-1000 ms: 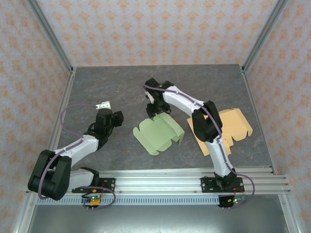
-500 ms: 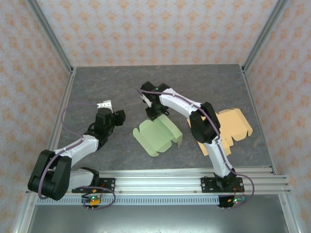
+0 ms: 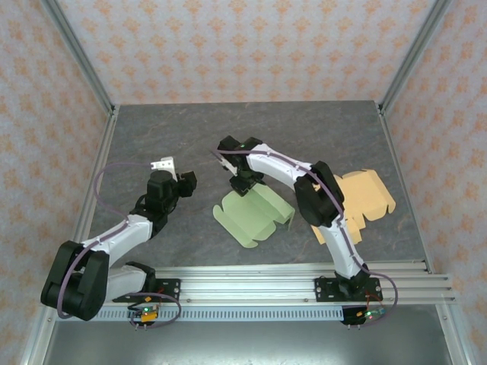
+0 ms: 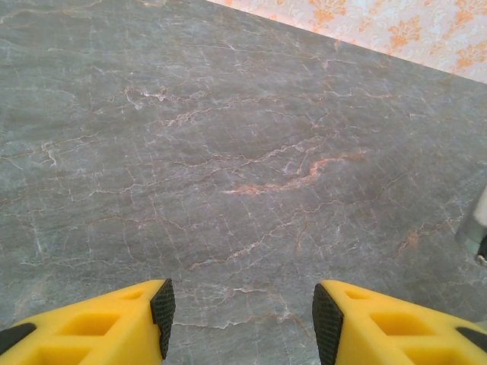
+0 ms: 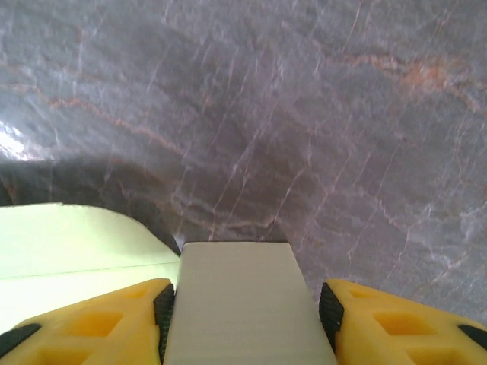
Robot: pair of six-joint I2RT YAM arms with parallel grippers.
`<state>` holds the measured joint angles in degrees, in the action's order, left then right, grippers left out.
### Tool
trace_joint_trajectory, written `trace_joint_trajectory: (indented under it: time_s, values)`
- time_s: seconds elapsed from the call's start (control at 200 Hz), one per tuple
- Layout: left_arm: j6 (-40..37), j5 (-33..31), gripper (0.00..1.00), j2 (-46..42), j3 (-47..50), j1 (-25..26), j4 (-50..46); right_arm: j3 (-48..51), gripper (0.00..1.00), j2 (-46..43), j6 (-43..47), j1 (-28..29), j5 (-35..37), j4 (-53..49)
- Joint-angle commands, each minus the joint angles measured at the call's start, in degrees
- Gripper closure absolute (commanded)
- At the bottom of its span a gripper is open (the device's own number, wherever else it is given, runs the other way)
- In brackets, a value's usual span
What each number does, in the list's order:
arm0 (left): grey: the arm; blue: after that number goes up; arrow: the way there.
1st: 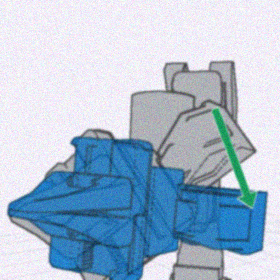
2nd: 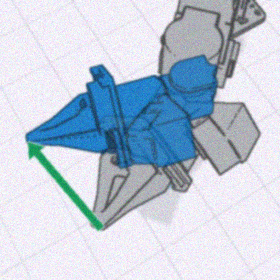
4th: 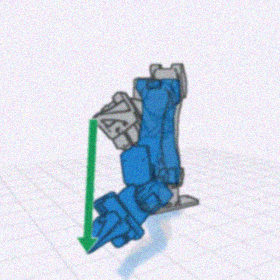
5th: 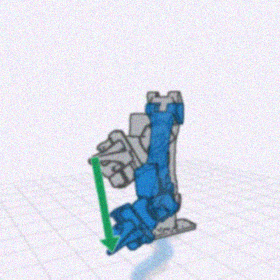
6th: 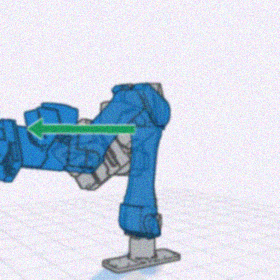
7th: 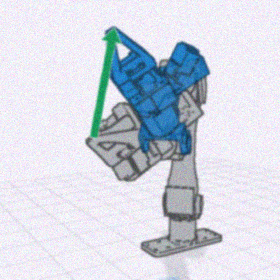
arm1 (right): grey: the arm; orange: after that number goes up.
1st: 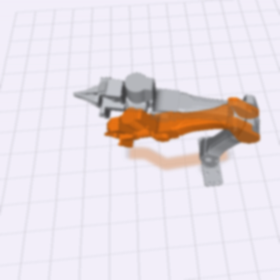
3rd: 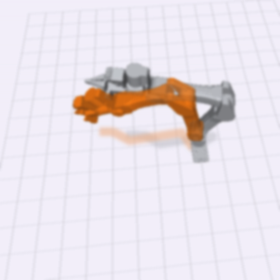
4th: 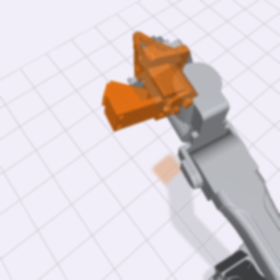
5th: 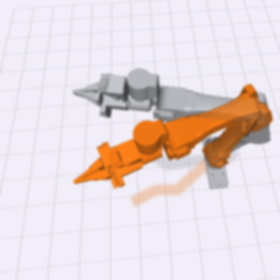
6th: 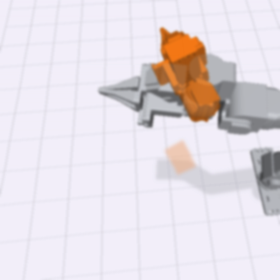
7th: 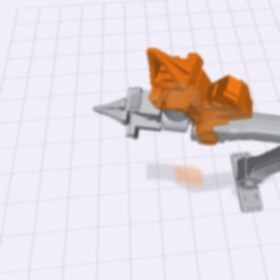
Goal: Fold the paper box
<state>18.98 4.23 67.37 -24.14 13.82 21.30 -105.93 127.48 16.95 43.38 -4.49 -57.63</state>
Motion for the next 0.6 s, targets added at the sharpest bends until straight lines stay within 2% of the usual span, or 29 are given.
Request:
trace_joint_trajectory:
  time_s: [0.0,0.395,0.596]
  values:
    - [-1.93,-0.76,0.46,-1.8,1.27,-0.64,1.53,2.44,0.44,-1.18,1.08,-0.82,-0.2,0.78]
    - [-3.36,-1.57,0.46,-2.25,2.51,-0.64,2.22,0.47,0.28,-6.55,-3.49,-1.54,-0.79,1.58]
    - [-3.63,-2.22,0.46,-2.77,3.35,-0.63,3.08,1.49,0.26,-10.63,-5.08,-1.54,-1.11,2.17]
